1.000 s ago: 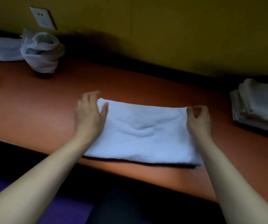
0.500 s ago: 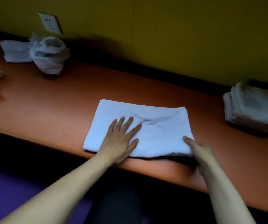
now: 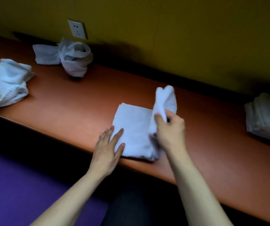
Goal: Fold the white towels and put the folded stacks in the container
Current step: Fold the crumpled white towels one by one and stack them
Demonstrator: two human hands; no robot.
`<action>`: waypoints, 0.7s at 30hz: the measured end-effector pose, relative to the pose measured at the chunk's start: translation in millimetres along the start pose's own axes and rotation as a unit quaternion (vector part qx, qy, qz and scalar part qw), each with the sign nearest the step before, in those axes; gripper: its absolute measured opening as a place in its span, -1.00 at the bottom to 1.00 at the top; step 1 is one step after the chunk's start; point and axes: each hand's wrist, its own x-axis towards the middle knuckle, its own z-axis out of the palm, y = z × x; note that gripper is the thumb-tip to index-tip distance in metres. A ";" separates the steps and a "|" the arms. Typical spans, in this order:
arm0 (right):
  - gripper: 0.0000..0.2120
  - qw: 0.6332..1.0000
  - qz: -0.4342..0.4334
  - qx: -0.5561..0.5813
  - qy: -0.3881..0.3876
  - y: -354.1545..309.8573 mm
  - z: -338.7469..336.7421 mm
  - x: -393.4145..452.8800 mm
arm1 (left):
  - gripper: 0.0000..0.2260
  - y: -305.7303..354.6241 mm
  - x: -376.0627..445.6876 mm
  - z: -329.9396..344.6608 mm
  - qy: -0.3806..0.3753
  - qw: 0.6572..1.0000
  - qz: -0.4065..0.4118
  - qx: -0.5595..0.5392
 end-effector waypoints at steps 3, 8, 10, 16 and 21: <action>-0.86 0.998 -0.018 -0.038 -0.056 -12.6 43.7 -16.5 | -0.42 -4.5 1.9 -4.7 0.000 0.995 -0.011 -0.095; -0.55 0.937 -0.002 -0.224 -0.266 9.0 88.3 -47.1 | -0.67 -2.3 5.9 -29.7 0.041 0.929 -0.132 -0.343; -0.59 0.940 -0.017 -0.208 -0.270 12.9 85.8 -51.1 | -0.64 0.3 6.3 -36.0 0.042 0.915 -0.158 -0.370; -0.77 0.987 -0.036 -0.157 -0.006 36.5 37.2 -22.3 | -0.51 12.6 14.1 -39.7 0.053 0.951 -0.217 -0.215; -0.40 0.979 0.145 -0.116 -0.086 72.6 21.6 -11.4 | -0.49 22.7 18.8 -42.2 -0.017 0.958 -0.251 -0.136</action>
